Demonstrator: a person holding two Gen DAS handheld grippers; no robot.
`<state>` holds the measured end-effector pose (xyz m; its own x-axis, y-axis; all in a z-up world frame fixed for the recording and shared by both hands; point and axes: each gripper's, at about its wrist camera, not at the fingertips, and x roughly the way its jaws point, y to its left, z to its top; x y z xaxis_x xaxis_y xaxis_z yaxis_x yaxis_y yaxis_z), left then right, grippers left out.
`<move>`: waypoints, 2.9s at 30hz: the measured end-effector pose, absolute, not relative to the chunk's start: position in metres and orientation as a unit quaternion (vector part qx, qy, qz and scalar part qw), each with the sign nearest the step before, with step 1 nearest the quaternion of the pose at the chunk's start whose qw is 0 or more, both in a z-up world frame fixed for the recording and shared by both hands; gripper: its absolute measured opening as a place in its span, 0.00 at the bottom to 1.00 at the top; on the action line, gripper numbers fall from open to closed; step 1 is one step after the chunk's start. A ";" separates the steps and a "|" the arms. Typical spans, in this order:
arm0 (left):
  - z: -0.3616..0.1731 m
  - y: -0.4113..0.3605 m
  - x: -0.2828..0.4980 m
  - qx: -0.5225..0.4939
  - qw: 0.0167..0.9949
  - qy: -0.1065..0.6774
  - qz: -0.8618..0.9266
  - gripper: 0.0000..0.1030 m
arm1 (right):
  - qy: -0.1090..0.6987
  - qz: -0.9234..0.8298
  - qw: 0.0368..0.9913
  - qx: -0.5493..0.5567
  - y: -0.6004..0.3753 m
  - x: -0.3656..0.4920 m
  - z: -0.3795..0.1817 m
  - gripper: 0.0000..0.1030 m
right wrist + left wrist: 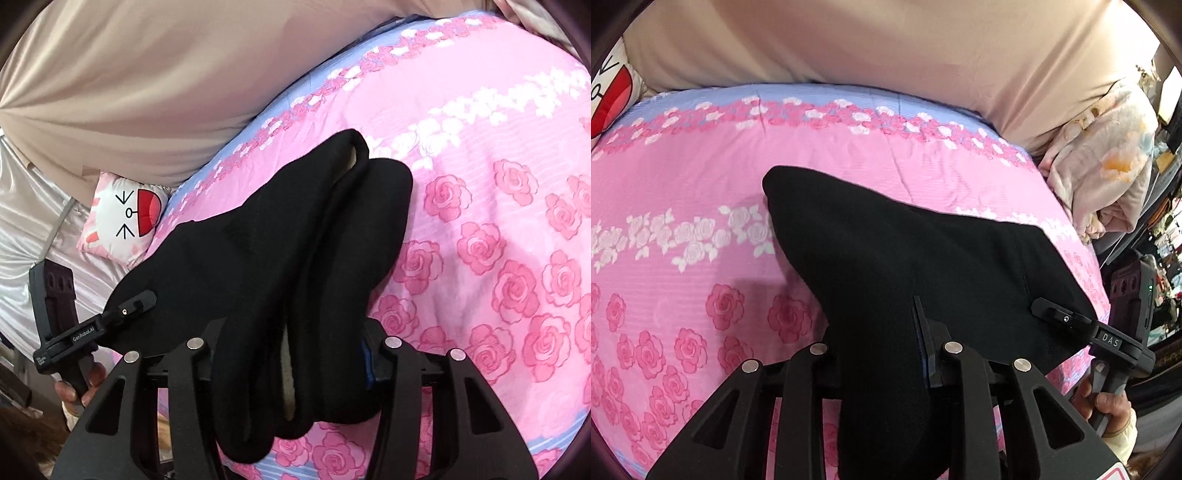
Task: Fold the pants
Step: 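Lift the folded bundle off the sheet with both tools and carry it, then lower the bundle onto the sheet and open both tools, then grasp the bundle edge with the right tool, shift it, release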
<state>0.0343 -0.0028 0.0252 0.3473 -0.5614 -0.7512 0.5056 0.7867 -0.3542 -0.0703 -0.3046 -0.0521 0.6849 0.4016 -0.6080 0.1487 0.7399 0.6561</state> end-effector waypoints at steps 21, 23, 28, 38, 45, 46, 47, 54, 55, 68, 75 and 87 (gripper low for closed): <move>0.243 -0.009 0.083 -0.026 0.913 0.185 -0.363 0.20 | 0.152 0.132 0.958 0.204 -0.315 0.020 0.182 0.44; 0.248 -0.011 0.104 -0.035 0.918 0.170 -0.358 0.21 | 0.145 0.136 0.958 0.206 -0.319 0.042 0.185 0.44; 0.234 -0.025 0.159 -0.026 0.925 0.165 -0.340 0.21 | 0.144 0.149 0.952 0.226 -0.336 0.112 0.164 0.44; 0.096 -0.060 0.303 -0.019 0.906 0.287 -0.310 0.21 | 0.247 0.120 0.922 0.274 -0.358 0.232 0.019 0.44; 0.000 -0.048 0.329 -0.029 0.868 0.390 -0.306 0.23 | 0.368 0.094 0.873 0.306 -0.355 0.245 -0.068 0.44; -0.004 -0.048 0.327 -0.027 0.867 0.393 -0.305 0.25 | 0.374 0.096 0.866 0.317 -0.358 0.244 -0.071 0.45; -0.009 -0.047 0.326 -0.026 0.865 0.400 -0.302 0.29 | 0.379 0.097 0.862 0.322 -0.359 0.244 -0.072 0.46; -0.037 -0.014 0.334 -0.089 0.858 0.448 -0.234 0.92 | 0.403 0.125 0.834 0.355 -0.370 0.236 -0.078 0.69; -0.036 -0.007 0.330 -0.090 0.857 0.456 -0.225 0.92 | 0.391 0.111 0.833 0.376 -0.381 0.218 -0.075 0.82; 0.097 -0.031 0.236 -0.005 0.933 0.286 -0.220 0.95 | 0.296 0.074 0.936 0.174 -0.310 0.142 0.046 0.81; 0.020 -0.090 0.314 0.037 0.905 0.407 -0.116 0.95 | 0.392 0.038 0.897 0.203 -0.340 0.265 -0.040 0.50; -0.006 -0.079 0.340 -0.024 0.892 0.429 -0.141 0.95 | 0.426 0.073 0.878 0.205 -0.347 0.325 -0.053 0.00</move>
<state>0.3404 -0.0790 -0.0058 0.5923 -0.2716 -0.7586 0.2311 0.9592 -0.1629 0.3250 -0.3466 -0.0526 0.6257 0.3024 -0.7191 0.0472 0.9055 0.4218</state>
